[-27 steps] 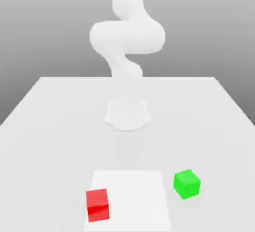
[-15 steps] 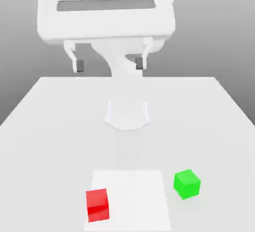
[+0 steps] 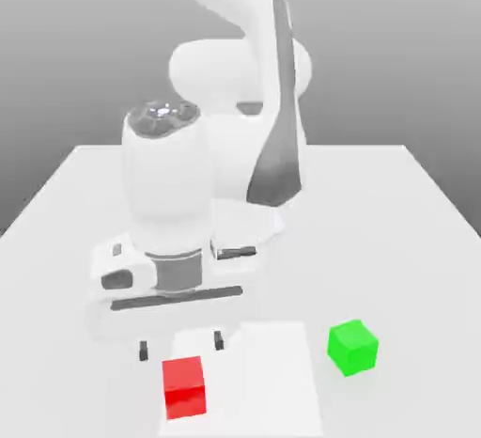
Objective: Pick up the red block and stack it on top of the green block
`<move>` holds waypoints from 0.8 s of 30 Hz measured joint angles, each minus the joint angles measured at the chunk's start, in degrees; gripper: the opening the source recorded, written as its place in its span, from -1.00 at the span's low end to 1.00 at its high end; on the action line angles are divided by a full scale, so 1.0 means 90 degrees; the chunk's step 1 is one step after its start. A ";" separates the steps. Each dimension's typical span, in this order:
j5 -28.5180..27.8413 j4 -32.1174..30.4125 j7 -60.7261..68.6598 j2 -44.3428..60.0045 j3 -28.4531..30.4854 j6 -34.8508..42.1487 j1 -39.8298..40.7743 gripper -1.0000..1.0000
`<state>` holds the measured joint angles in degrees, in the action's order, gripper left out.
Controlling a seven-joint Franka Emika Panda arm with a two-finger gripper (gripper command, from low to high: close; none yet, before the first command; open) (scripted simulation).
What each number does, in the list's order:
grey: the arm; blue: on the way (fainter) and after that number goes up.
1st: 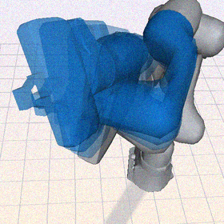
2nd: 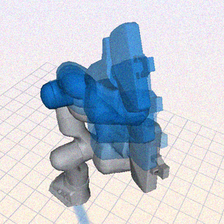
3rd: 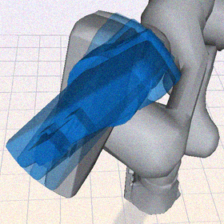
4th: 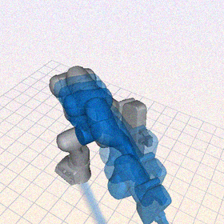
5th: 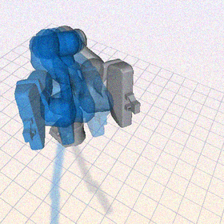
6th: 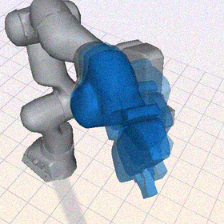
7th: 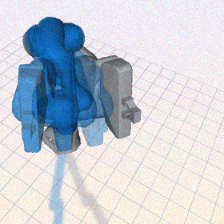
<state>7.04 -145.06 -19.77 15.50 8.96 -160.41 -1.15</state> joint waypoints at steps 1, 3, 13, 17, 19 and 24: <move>0.0086 0.0033 0.0067 0.0231 -0.0097 -0.0190 0.0079 0.00; 0.0168 0.0065 0.0129 0.0439 -0.0184 -0.0362 0.0150 -1.00; -0.0202 -0.0055 -0.0143 -0.0292 -0.0011 0.0246 0.0051 -1.00; -0.0514 -0.0317 0.0226 -0.0932 -0.0300 0.0620 -0.0245 -1.00; -0.0609 -0.0484 0.0643 -0.1170 -0.0582 0.0691 -0.0548 -1.00; -0.0701 -0.0913 0.1835 -0.1746 -0.1067 0.0837 -0.1564 -1.00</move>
<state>0.73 -153.27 -3.26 -0.21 -0.65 -152.87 -15.22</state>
